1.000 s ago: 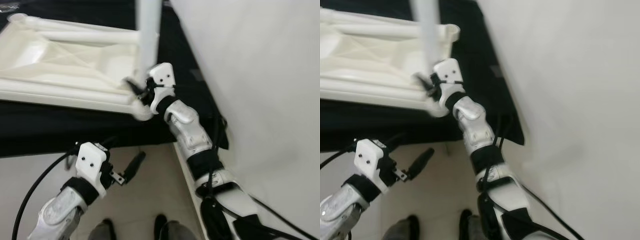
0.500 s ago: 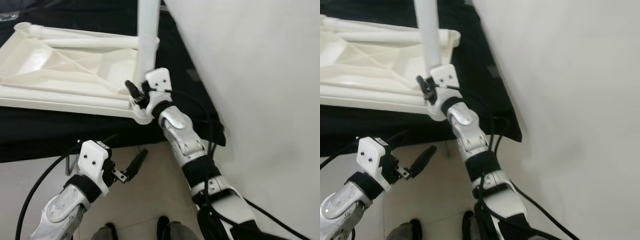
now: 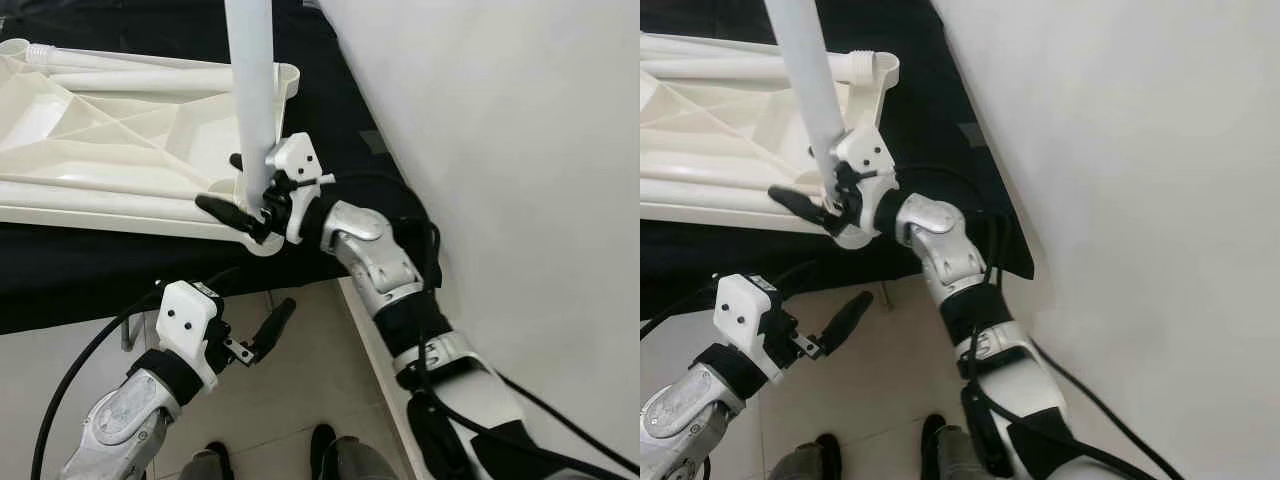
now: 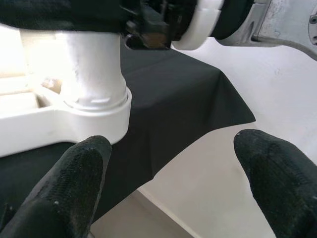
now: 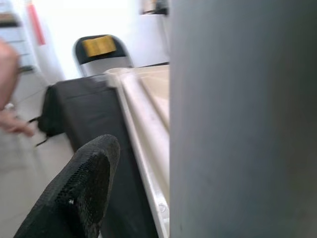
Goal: Building children table
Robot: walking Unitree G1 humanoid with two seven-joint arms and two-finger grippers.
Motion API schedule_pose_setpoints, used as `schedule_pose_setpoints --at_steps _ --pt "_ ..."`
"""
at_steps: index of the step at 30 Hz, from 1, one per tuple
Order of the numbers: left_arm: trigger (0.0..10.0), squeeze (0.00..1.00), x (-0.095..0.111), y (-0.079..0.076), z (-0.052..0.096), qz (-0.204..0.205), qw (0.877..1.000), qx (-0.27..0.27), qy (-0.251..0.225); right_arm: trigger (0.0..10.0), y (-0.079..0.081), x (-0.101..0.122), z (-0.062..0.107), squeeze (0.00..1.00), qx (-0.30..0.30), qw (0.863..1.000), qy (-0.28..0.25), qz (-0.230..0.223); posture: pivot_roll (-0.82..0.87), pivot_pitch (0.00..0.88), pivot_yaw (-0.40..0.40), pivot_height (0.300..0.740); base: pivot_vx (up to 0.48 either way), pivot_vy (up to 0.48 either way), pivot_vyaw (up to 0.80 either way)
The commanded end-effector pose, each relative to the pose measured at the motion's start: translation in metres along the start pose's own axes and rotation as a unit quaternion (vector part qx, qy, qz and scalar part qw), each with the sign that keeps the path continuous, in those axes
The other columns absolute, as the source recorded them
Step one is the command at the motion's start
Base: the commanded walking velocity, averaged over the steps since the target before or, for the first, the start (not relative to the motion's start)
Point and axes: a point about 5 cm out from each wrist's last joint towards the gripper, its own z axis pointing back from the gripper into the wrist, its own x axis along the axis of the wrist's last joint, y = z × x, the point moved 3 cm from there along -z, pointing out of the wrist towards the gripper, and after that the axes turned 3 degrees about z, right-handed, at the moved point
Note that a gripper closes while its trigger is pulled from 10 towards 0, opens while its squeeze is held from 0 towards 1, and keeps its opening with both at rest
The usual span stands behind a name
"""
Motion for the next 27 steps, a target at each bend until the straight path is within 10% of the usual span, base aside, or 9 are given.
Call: schedule_pose_setpoints --at_steps 1,6,9,22,27 --pt "10.0 0.00 -0.005 -0.004 0.002 0.005 1.000 -0.003 0.008 10.0 0.012 -0.001 -0.004 0.00 0.060 0.998 -0.001 0.006 0.15 0.298 -0.142 0.740 0.000 0.000 0.00" --pt "10.0 0.00 -0.005 -0.004 0.002 0.005 1.000 -0.003 0.009 10.0 0.007 -0.003 0.001 0.00 0.083 0.997 0.008 0.001 0.16 0.299 -0.146 0.740 0.000 0.000 0.00" --pt "10.0 0.00 -0.004 -0.004 0.004 0.004 1.000 -0.001 0.010 0.0 -0.002 -0.005 0.004 0.00 0.093 0.995 0.022 -0.011 0.17 0.297 -0.148 0.740 0.000 0.000 0.00" --pt "10.0 0.00 -0.004 -0.005 0.005 0.004 1.000 -0.001 0.010 0.0 -0.006 -0.022 0.009 0.00 0.071 0.996 0.057 -0.020 0.16 0.298 -0.148 0.740 0.000 0.000 0.00" --pt "10.0 0.00 -0.004 -0.007 0.005 0.007 1.000 -0.002 0.010 0.0 -0.036 -0.049 0.023 0.00 -0.110 0.982 0.152 -0.027 0.14 0.308 -0.162 0.740 0.000 0.000 0.00"
